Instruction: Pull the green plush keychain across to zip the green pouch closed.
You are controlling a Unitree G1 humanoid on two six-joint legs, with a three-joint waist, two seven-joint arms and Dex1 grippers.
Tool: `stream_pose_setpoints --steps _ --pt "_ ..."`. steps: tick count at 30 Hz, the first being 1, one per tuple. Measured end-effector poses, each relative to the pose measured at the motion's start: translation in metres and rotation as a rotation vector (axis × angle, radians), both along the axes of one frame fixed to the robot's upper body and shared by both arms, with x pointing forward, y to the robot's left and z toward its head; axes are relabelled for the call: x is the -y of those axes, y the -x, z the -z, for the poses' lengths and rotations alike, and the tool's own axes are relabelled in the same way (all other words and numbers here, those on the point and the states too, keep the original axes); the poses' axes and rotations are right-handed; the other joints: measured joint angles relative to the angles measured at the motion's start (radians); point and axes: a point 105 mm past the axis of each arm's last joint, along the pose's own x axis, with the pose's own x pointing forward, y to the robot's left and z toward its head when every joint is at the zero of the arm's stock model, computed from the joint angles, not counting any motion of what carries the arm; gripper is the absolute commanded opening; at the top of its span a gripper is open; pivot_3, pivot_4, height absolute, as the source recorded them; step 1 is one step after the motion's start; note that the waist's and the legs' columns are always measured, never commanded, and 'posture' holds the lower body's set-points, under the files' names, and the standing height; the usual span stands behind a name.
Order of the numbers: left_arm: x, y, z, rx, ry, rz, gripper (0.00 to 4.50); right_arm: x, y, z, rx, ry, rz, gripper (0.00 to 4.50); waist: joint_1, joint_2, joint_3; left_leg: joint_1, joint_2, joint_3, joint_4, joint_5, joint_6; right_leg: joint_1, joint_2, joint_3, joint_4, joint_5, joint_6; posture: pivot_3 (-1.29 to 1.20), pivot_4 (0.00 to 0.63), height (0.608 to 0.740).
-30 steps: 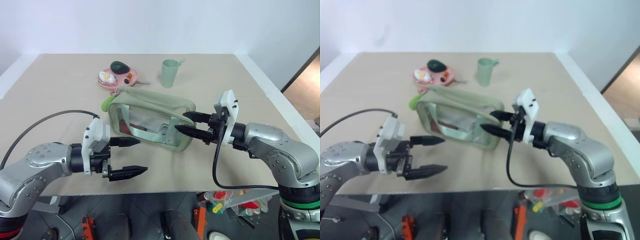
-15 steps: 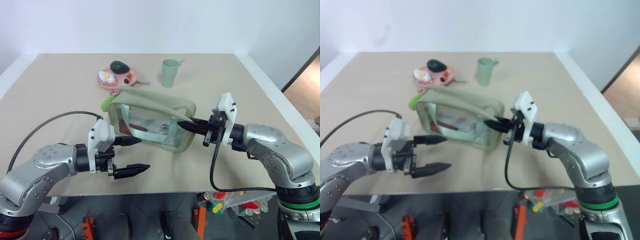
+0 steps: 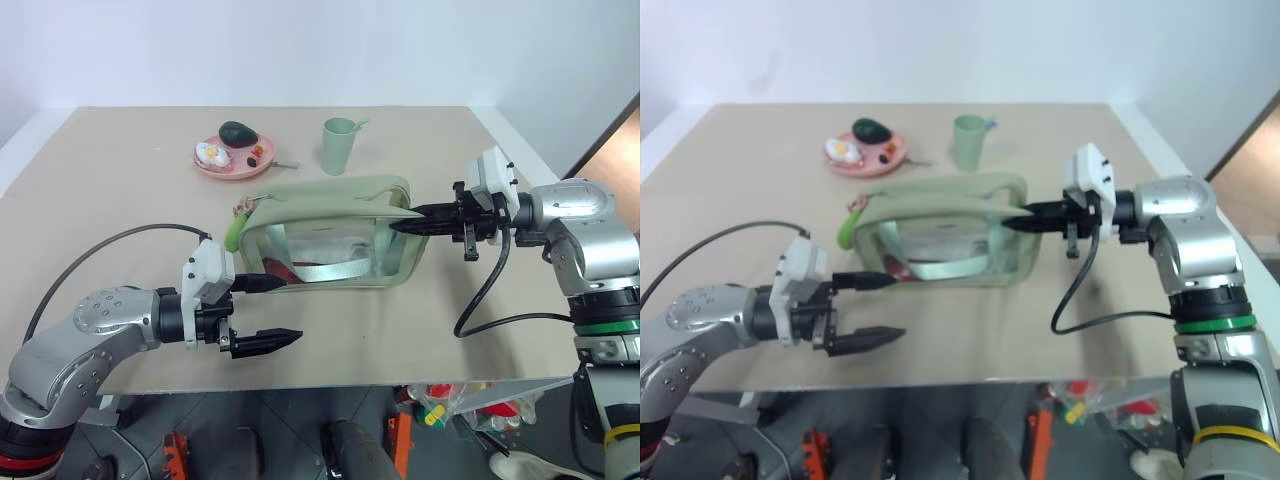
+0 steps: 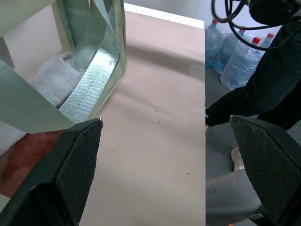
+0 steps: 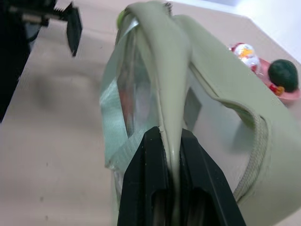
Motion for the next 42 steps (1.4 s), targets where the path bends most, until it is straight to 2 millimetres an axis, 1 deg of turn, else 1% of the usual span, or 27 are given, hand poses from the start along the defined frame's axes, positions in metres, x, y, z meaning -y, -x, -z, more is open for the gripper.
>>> stream_pose_setpoints --steps 5,7,9,12,13,14,17,18,20,22,24,26,30,33,36,38,42 --pt "0.001 -0.005 -0.003 0.009 0.043 -0.044 4.50 0.002 -0.007 0.011 -0.002 -0.009 0.010 0.07 -0.003 0.000 0.000 0.002 0.001 0.000 0.000 0.000 0.000 0.000 0.001 0.000 0.003 0.000 -0.001 0.00 0.150 0.740" --pt "-0.007 -0.013 -0.010 0.008 0.095 -0.109 4.50 0.001 -0.009 0.014 0.005 -0.003 0.012 0.07 -0.003 0.000 0.000 0.003 0.005 0.000 0.001 0.000 0.000 0.000 0.004 0.000 0.003 0.002 -0.004 0.00 0.150 0.740" --pt "-0.023 -0.019 -0.023 -0.046 0.184 -0.187 4.50 0.001 -0.010 0.015 0.013 -0.001 0.012 0.07 -0.004 0.000 0.000 0.003 0.008 0.000 0.002 0.000 0.000 0.000 0.007 0.000 0.003 0.003 -0.005 0.00 0.150 0.740" --pt "-0.054 -0.030 -0.038 -0.092 0.251 -0.324 4.50 0.000 -0.010 0.015 0.018 -0.002 0.014 0.07 -0.003 0.000 0.000 0.005 0.009 -0.001 0.002 0.000 0.000 0.000 0.009 -0.001 0.005 0.002 -0.009 0.00 0.150 0.740" --pt "-0.061 -0.032 -0.040 -0.103 0.259 -0.353 4.50 0.000 -0.011 0.015 0.019 -0.001 0.015 0.07 -0.003 0.000 0.000 0.005 0.009 -0.001 0.002 0.000 0.000 0.000 0.009 -0.001 0.005 0.001 -0.010 0.00 0.150 0.740" --pt "-0.074 -0.037 -0.041 -0.134 0.261 -0.412 4.50 0.000 -0.011 0.015 0.022 0.000 0.017 0.07 -0.003 0.000 0.000 0.005 0.009 -0.001 0.002 0.000 0.000 0.000 0.010 -0.001 0.005 0.002 -0.010 0.00 0.150 0.740" --pt "-0.090 -0.047 -0.040 -0.157 0.257 -0.502 4.50 0.001 -0.011 0.015 0.027 -0.001 0.027 0.07 -0.001 0.000 0.000 0.005 0.008 0.000 0.002 0.000 0.000 0.000 0.009 0.000 0.005 0.001 -0.010 0.00 0.150 0.740" --pt "-0.096 -0.054 -0.035 -0.165 0.252 -0.550 4.50 0.001 -0.012 0.015 0.029 -0.001 0.031 0.07 0.000 0.000 0.000 0.005 0.009 0.000 0.002 0.000 0.000 0.000 0.009 0.000 0.005 0.001 -0.010 0.00 0.150 0.740" --pt "-0.098 -0.063 -0.025 -0.172 0.238 -0.594 4.50 0.002 -0.013 0.015 0.031 -0.001 0.039 0.07 0.000 0.000 0.000 0.005 0.008 0.001 0.002 0.000 -0.001 0.000 0.008 0.001 0.005 0.001 -0.010 0.00 0.150 0.740" --pt "-0.087 -0.070 -0.012 -0.186 0.220 -0.591 4.50 0.001 -0.013 0.015 0.034 0.000 0.042 0.07 0.001 0.000 0.000 0.004 0.008 0.001 0.002 0.001 -0.001 0.000 0.008 0.001 0.005 0.002 -0.010 0.00 0.150 0.740" --pt "-0.077 -0.073 -0.004 -0.188 0.208 -0.565 4.50 0.001 -0.013 0.015 0.037 0.000 0.043 0.07 -0.001 0.000 0.000 0.004 0.008 0.002 0.002 0.001 -0.002 0.000 0.008 0.001 0.005 0.003 -0.007 0.00 0.150 0.740" --pt "-0.074 -0.075 -0.004 -0.178 0.219 -0.552 4.50 0.001 -0.013 0.014 0.039 0.002 0.043 0.07 -0.001 0.000 0.000 0.004 0.008 0.002 0.002 0.001 -0.001 -0.001 0.009 0.001 0.005 0.004 -0.007 0.00 0.150 0.740" --pt "-0.076 -0.081 -0.004 -0.157 0.231 -0.551 4.50 0.000 -0.013 0.014 0.047 0.005 0.049 0.07 0.000 0.000 0.000 0.004 0.009 0.001 0.001 0.001 -0.001 -0.002 0.010 0.001 0.006 0.004 -0.007 0.00 0.150 0.740" --pt "-0.078 -0.085 -0.003 -0.148 0.242 -0.548 3.71 -0.001 -0.013 0.013 0.052 0.005 0.049 0.00 -0.001 0.000 0.000 0.004 0.009 0.002 0.002 0.001 -0.002 -0.002 0.010 0.002 0.006 0.004 -0.007 0.00 0.150 0.740" --pt "-0.076 -0.088 -0.005 -0.134 0.261 -0.531 2.66 -0.002 -0.012 0.012 0.061 0.008 0.044 0.00 -0.001 0.000 0.000 0.004 0.009 0.002 0.002 0.001 -0.001 -0.002 0.010 0.002 0.006 0.004 -0.007 0.00 0.150 0.740" --pt "-0.075 -0.088 -0.007 -0.123 0.267 -0.518 2.66 -0.002 -0.012 0.014 0.056 0.008 0.044 0.00 -0.001 0.000 0.000 0.004 0.009 0.002 0.002 0.001 -0.002 -0.002 0.010 0.002 0.006 0.004 -0.007 0.00 0.150 0.740" --pt "-0.081 -0.089 -0.013 -0.097 0.282 -0.537 2.66 -0.001 -0.012 0.017 0.046 0.012 0.051 0.00 0.000 0.000 0.000 0.003 0.009 0.002 0.002 0.001 -0.001 -0.003 0.009 0.002 0.006 0.004 -0.006 0.00 0.150 0.740"
